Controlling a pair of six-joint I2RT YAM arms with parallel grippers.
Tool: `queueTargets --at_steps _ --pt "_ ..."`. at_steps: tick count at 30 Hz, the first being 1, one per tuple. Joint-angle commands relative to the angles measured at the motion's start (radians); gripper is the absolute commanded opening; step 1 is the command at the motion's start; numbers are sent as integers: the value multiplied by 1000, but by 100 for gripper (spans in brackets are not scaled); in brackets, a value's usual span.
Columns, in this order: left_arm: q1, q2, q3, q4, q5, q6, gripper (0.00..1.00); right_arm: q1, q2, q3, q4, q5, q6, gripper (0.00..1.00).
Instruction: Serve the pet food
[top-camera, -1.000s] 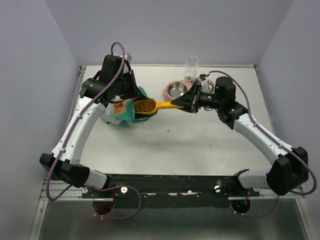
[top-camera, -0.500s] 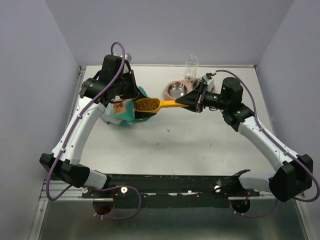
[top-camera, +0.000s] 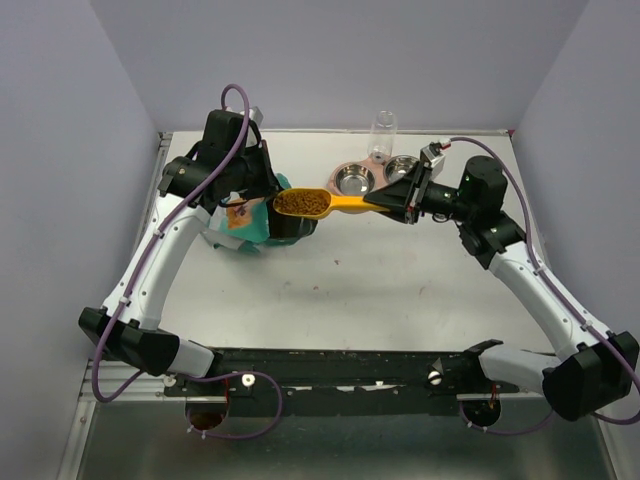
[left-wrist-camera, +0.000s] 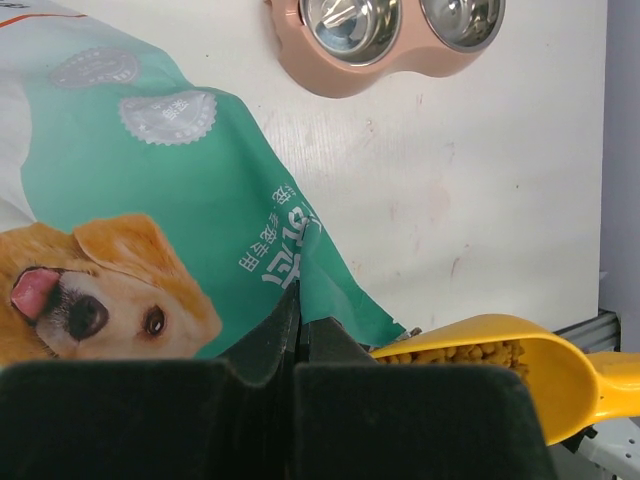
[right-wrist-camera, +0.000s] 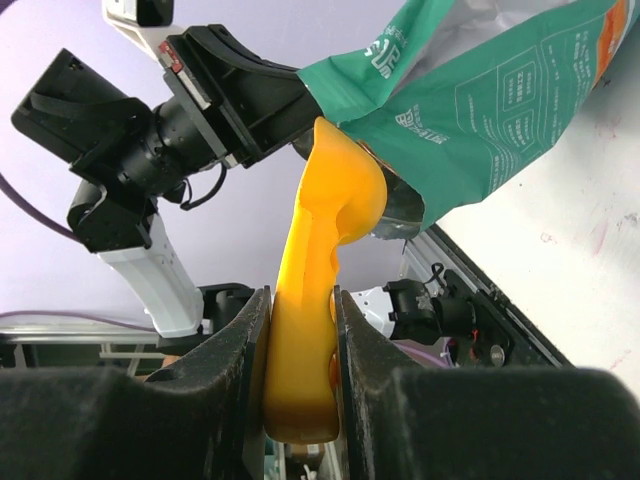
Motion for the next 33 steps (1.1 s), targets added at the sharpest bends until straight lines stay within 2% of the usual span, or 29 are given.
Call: queueTargets --at_steps 1,7,13,18,25,33 --pt "0 -69 39 23 34 -13 0 -43 -55 4 -70 -23 10 1" --pt "2 -78 28 28 33 -19 0 -82 -95 40 -168 -54 -15 1" --pt "2 -78 31 28 33 -16 0 -119 -99 103 -196 -75 -6 1" --pt "2 -75 37 25 37 -15 0 -155 -92 116 -176 -65 28 1" --pt "2 -69 60 17 39 -10 0 -185 -20 109 -64 -48 56 1" --pt "3 -59 86 14 48 -4 0 -234 89 78 -46 32 -12 1"
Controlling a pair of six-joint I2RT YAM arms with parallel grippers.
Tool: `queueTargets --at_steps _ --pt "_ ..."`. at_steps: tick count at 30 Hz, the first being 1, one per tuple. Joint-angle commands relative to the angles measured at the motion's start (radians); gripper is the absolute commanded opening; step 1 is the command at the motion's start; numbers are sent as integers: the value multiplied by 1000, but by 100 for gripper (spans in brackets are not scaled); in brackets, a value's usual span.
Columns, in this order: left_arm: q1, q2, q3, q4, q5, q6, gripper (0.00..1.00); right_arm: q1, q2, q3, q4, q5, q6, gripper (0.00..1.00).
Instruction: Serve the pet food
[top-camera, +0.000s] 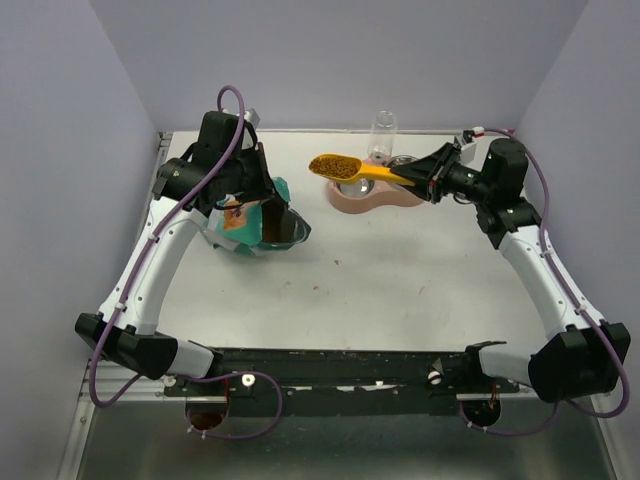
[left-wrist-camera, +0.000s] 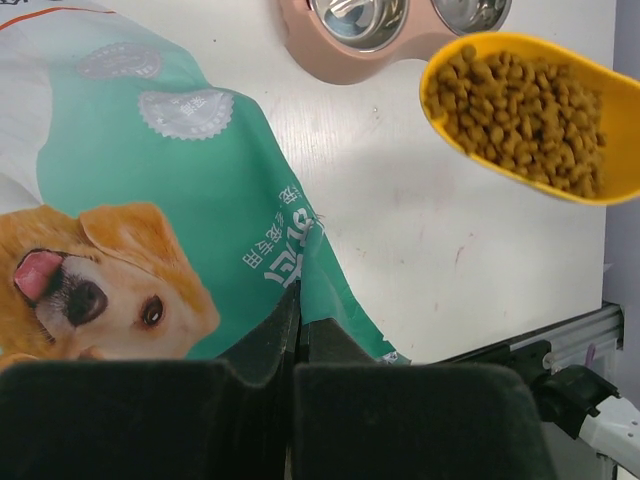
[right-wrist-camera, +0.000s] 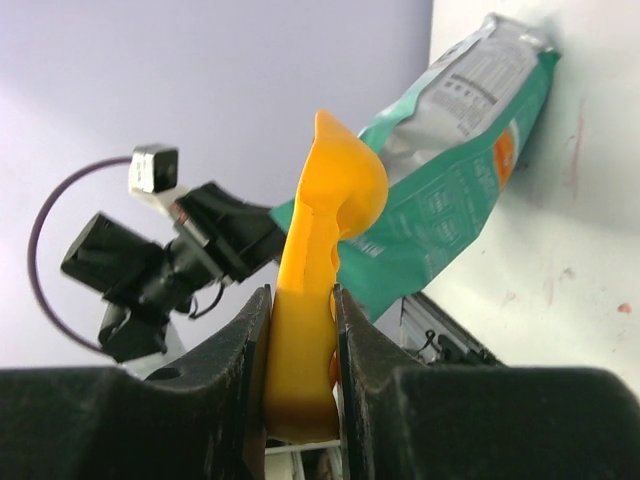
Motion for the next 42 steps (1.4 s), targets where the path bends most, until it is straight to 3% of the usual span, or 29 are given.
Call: queueTargets --at_steps 1,30,42 --pt "-2 -38 74 64 48 -7 0 -28 54 -11 84 57 -42 1" --pt "13 -43 81 35 91 8 0 -228 349 -184 537 -18 -107 1" --pt "13 -58 68 41 93 2 0 -244 451 -154 440 -1 -251 1"
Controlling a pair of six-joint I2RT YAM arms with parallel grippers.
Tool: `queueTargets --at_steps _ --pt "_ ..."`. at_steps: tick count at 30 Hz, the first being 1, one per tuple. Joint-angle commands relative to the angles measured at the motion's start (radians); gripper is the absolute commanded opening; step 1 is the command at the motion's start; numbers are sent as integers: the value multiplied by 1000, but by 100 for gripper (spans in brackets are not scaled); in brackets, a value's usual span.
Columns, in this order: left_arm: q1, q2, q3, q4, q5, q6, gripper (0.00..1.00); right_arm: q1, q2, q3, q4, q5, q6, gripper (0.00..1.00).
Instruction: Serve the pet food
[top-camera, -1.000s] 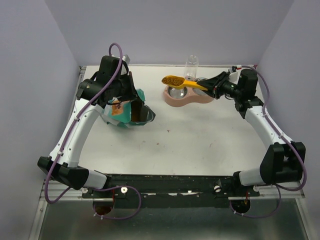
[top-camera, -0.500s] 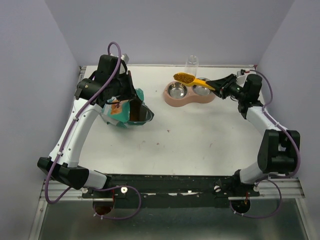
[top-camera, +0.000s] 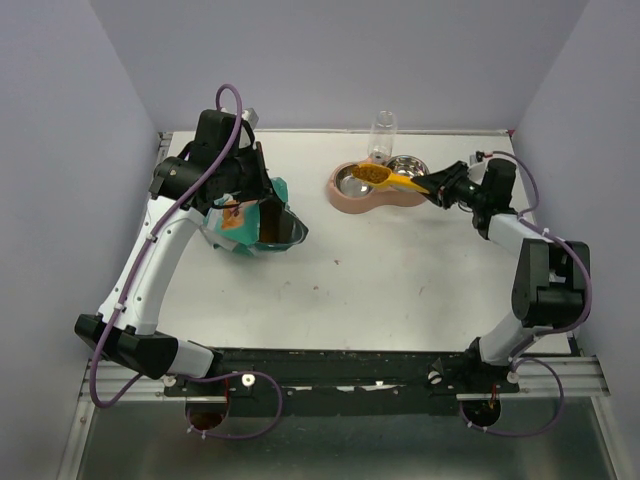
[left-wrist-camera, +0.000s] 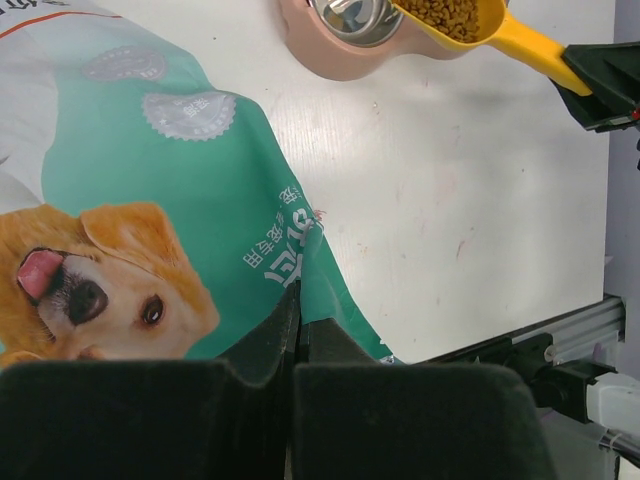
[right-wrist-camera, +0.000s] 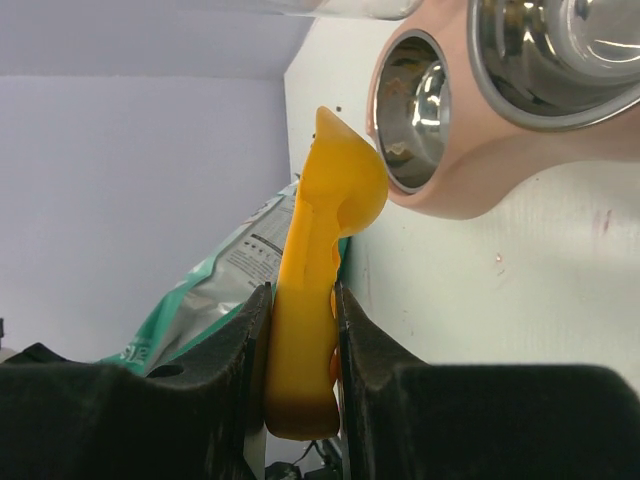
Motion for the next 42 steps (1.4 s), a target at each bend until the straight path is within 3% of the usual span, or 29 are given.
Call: queueTargets --at_steps 1,8,42 --pt "-1 -62 50 66 72 -20 0 -10 43 30 -15 -17 -79 1" --pt "-1 -56 58 68 75 -23 0 -11 93 72 -67 8 -121 1" --pt "7 -66 30 97 83 -37 0 44 213 469 -677 203 -418 1"
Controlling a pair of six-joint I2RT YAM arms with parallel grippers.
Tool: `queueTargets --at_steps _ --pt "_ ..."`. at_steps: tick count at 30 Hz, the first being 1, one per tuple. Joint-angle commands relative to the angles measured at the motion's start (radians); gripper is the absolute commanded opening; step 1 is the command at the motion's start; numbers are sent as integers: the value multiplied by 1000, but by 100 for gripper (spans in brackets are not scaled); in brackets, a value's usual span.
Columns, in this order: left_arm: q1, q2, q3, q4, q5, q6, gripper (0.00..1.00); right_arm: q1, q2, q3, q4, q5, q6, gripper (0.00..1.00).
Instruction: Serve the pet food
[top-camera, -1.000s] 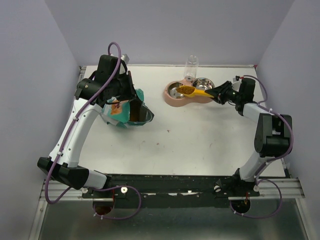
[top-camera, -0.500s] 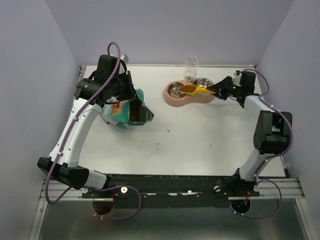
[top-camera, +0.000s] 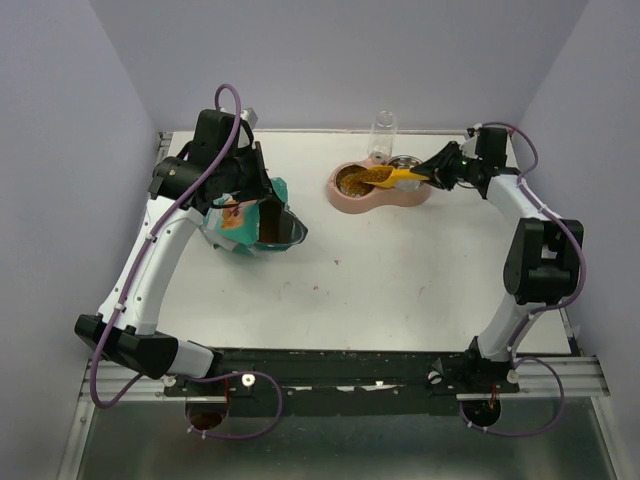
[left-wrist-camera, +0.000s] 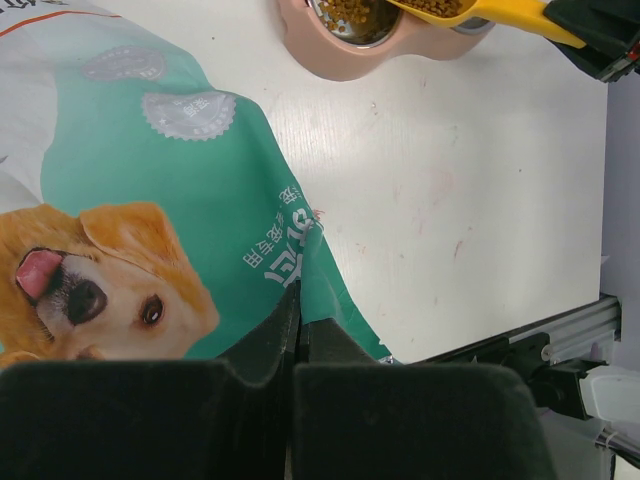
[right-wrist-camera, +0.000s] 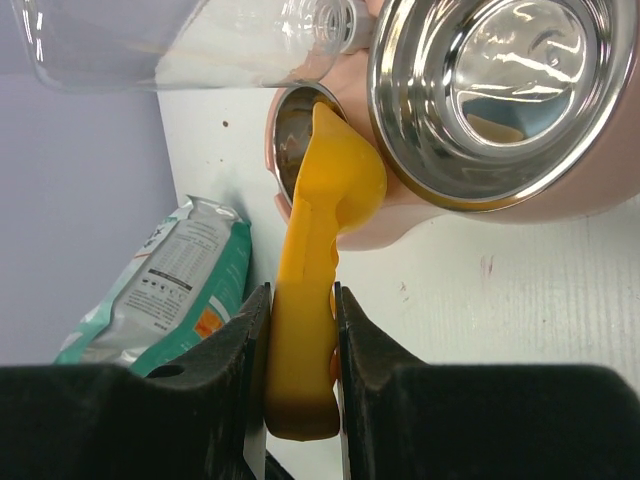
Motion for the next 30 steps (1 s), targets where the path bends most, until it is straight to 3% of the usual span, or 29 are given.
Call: queueTargets --at_steps 1,30 --pt "1 -68 31 96 73 -35 0 21 27 50 -110 71 -65 1" --pt "7 -73 26 109 78 -43 0 266 126 516 -559 467 -329 1"
